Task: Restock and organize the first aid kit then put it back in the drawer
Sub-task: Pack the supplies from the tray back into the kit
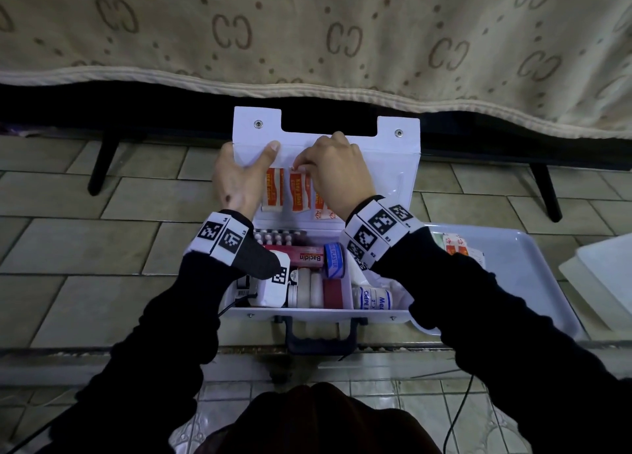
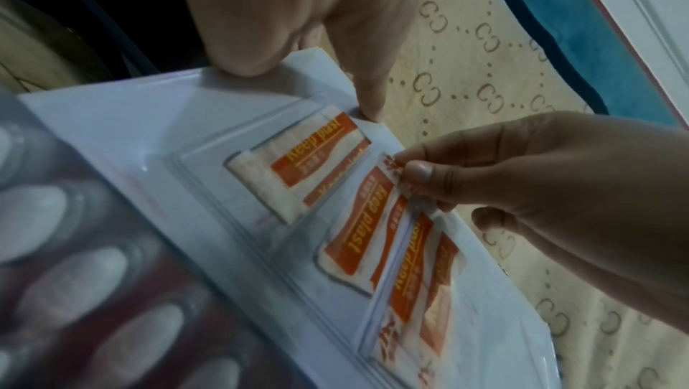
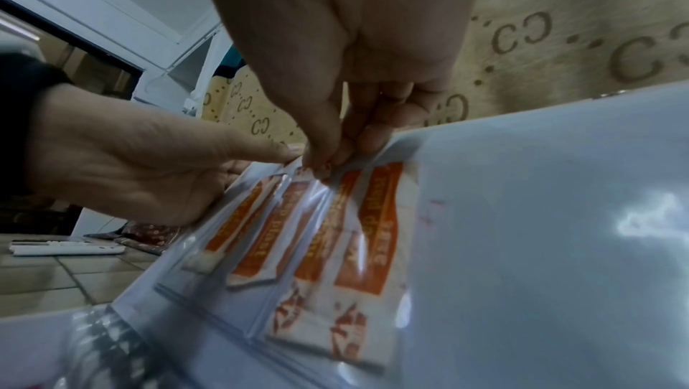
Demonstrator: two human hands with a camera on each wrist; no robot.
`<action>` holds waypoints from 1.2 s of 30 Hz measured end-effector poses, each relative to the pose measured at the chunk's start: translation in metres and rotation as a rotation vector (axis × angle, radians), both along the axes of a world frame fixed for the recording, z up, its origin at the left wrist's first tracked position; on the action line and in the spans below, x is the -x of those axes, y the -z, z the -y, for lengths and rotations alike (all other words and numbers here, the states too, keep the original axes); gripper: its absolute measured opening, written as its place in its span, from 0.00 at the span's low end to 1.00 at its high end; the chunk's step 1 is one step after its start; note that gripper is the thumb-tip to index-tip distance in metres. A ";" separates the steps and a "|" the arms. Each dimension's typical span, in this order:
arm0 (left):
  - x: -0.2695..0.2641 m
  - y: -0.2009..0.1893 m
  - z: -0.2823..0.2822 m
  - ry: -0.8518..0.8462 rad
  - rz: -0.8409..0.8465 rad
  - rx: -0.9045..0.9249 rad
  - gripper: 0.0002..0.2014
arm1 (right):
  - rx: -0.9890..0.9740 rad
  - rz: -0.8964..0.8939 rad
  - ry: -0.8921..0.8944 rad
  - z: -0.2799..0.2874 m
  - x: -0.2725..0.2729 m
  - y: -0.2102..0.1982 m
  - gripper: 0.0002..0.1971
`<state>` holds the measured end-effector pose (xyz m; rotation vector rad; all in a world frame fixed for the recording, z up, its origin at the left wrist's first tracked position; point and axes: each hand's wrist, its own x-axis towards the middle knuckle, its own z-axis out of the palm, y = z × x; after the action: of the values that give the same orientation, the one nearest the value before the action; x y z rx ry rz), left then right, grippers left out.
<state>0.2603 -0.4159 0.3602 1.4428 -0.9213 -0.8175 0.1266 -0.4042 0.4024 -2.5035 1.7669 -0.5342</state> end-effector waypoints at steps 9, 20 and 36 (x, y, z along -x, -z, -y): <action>0.000 -0.002 -0.003 0.001 -0.001 0.002 0.19 | 0.052 -0.154 0.024 -0.010 -0.006 0.007 0.15; 0.000 0.002 -0.002 0.010 -0.007 0.060 0.15 | -0.086 0.310 0.137 -0.018 0.056 -0.022 0.15; 0.001 0.004 -0.001 -0.016 -0.008 0.081 0.17 | -0.490 0.175 0.691 -0.032 0.152 0.079 0.17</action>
<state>0.2592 -0.4148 0.3564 1.3743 -0.9252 -0.7654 -0.0254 -0.3724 0.3239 -1.4632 2.3102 -0.2642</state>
